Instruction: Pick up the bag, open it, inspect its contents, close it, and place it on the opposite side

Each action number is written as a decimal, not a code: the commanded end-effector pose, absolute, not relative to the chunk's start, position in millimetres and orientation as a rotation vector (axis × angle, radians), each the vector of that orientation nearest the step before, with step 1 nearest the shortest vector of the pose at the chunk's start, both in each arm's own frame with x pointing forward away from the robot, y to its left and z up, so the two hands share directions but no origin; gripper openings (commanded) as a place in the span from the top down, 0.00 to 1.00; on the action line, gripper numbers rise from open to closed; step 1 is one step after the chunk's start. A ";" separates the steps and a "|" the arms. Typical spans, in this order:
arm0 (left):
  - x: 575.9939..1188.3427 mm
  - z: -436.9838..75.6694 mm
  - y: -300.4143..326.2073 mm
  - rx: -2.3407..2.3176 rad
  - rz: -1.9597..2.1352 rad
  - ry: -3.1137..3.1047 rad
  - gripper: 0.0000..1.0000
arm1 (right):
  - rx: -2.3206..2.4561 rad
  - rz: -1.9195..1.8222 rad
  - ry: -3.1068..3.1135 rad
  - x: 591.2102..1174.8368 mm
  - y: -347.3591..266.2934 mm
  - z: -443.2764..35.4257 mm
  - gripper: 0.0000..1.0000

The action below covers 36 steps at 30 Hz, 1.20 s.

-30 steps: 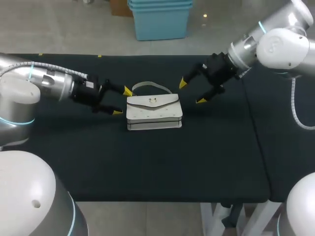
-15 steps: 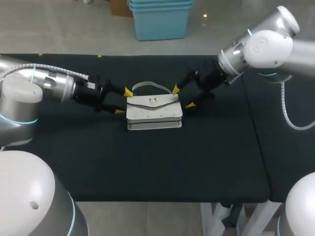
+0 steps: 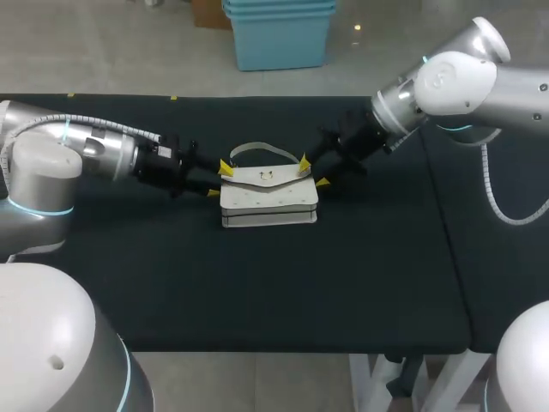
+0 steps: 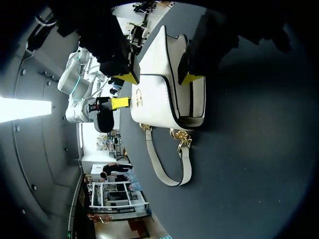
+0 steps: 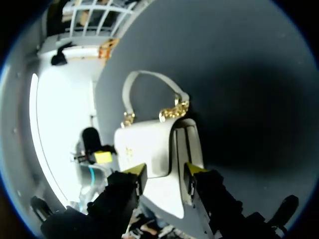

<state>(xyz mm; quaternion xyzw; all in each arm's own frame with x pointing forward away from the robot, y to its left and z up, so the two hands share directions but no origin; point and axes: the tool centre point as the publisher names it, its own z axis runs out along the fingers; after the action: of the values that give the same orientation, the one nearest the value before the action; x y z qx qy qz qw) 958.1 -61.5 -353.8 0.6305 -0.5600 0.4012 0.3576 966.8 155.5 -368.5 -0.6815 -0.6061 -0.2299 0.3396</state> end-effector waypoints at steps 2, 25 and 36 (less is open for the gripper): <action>962.6 -362.5 -63.4 1.652 1.037 -1.430 1.00 | -1.761 -0.583 -1.572 971.2 160.2 -376.8 0.63; 964.0 -367.3 -63.8 1.658 1.053 -1.425 1.00 | -1.753 -0.595 -1.548 967.7 160.1 -383.5 1.00; 956.5 -358.8 -60.5 1.656 1.071 -1.462 0.30 | -1.779 -0.594 -1.565 965.5 149.8 -377.2 0.00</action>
<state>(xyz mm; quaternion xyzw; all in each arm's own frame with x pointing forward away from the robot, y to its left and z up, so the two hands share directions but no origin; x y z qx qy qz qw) 962.3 -62.4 -363.9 0.6335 -0.5622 0.4074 0.3414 967.8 152.9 -382.0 -0.6803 -0.6022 -0.2296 0.3490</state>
